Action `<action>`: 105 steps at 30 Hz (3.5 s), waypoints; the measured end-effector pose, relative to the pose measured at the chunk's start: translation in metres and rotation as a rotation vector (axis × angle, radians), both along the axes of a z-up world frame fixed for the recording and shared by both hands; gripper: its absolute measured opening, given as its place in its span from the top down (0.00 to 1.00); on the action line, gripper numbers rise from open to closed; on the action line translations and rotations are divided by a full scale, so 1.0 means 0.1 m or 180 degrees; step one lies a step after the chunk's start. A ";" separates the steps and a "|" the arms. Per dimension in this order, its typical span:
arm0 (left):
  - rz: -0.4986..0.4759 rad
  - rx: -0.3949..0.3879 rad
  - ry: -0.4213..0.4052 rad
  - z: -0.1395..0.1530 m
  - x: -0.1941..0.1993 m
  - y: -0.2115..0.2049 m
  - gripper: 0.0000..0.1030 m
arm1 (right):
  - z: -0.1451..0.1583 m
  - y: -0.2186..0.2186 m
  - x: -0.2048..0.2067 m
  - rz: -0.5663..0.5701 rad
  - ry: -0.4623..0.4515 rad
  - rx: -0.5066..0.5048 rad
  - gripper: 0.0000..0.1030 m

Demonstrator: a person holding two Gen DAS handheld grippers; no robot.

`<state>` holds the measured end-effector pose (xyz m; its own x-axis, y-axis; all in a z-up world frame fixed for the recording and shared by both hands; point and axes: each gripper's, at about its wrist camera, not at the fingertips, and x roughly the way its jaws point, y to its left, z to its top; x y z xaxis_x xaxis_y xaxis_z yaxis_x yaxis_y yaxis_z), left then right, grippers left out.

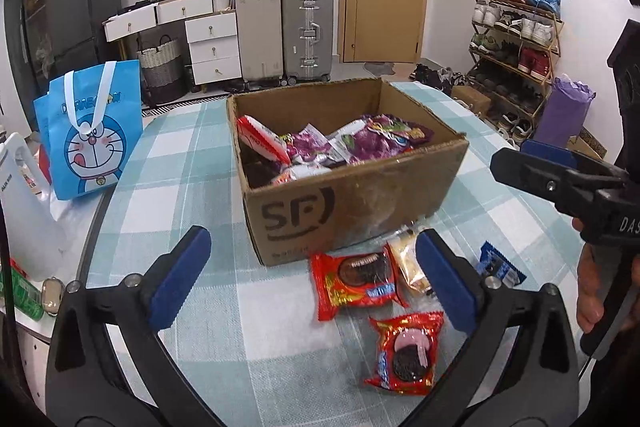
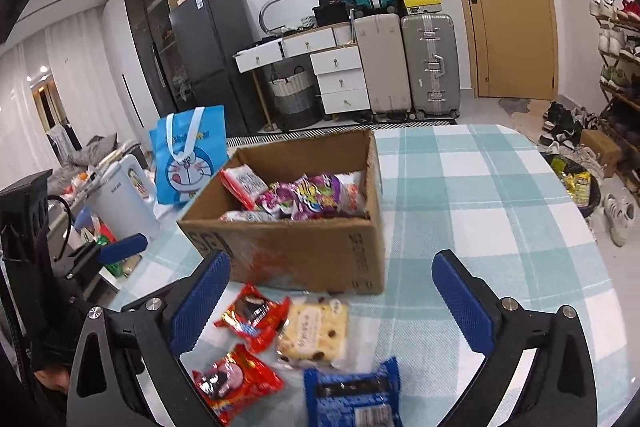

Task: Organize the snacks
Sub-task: 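Move the left gripper to the red Oreo pack while the right moves to the blue biscuit pack, then grasp the blue biscuit pack with the right gripper while the left grasps the red Oreo pack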

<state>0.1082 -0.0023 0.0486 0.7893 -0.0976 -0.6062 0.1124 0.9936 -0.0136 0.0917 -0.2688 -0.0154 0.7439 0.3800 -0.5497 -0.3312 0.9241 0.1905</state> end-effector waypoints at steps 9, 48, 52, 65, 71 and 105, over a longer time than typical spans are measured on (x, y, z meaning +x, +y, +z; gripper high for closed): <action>0.0053 -0.0110 0.0090 -0.28 -0.22 0.07 0.01 | -0.10 -0.17 -0.24 -0.0005 0.0049 -0.0024 0.01; -0.0230 -0.0076 0.0416 -0.62 -0.23 -0.24 0.01 | -0.72 0.02 -0.15 0.0369 0.0736 -0.0585 0.00; -0.0330 -0.0013 0.0462 -0.67 -0.24 -0.33 0.01 | -0.81 0.06 -0.13 0.0412 0.0826 -0.0603 0.00; -0.0589 0.0167 0.0727 -0.94 -0.18 -0.58 0.01 | -1.04 0.13 -0.06 0.0335 0.0967 -0.1014 0.00; -0.0535 0.0129 0.0902 -1.03 -0.09 -0.56 0.01 | -1.07 0.15 -0.07 0.0298 0.0925 -0.1066 0.00; -0.0510 0.0172 0.0941 -1.05 -0.09 -0.56 0.00 | -0.98 0.05 -0.06 0.0222 0.0748 -0.0822 0.40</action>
